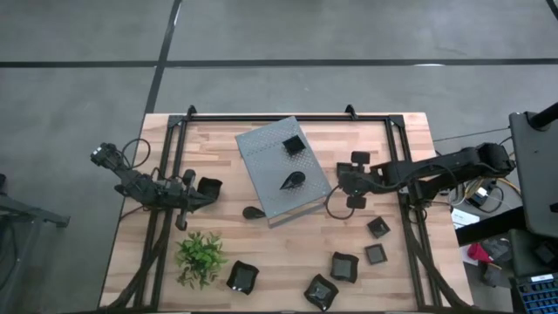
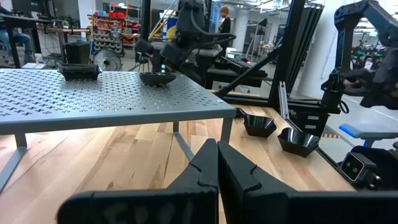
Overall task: Pick & Place Mini shaped plates
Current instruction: Stack the square plate on top of the square plate on the shelf
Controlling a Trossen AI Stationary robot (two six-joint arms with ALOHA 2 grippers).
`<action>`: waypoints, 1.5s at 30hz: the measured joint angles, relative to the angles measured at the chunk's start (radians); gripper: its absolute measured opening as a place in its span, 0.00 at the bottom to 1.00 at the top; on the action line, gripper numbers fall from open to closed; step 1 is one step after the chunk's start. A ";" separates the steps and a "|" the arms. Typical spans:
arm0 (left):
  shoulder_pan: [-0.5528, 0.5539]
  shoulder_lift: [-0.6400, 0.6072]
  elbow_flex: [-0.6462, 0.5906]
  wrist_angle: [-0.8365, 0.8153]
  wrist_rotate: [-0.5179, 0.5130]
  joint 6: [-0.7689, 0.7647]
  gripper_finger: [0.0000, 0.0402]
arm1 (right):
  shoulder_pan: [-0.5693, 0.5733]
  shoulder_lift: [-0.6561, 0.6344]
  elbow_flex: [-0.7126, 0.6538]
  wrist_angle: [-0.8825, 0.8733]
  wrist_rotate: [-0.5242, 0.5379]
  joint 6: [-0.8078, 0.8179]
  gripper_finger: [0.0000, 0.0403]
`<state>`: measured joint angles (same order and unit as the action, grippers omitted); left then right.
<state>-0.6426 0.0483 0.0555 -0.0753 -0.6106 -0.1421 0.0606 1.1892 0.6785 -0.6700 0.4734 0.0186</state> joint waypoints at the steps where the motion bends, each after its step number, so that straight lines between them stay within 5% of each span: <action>1: 0.000 0.000 0.000 0.000 0.000 0.000 0.00 | -0.002 0.000 -0.009 0.015 0.000 -0.001 0.23; 15: 0.000 0.000 0.000 0.000 0.000 0.000 0.00 | -0.003 0.001 -0.110 0.128 0.022 -0.012 0.39; 45: 0.000 0.000 0.000 0.000 0.000 0.000 0.00 | -0.106 0.003 -0.221 0.279 -0.053 -0.073 0.38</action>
<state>-0.6430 0.0486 0.0559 -0.0750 -0.6109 -0.1425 -0.0452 1.1927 0.4573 -0.3913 0.4203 -0.0540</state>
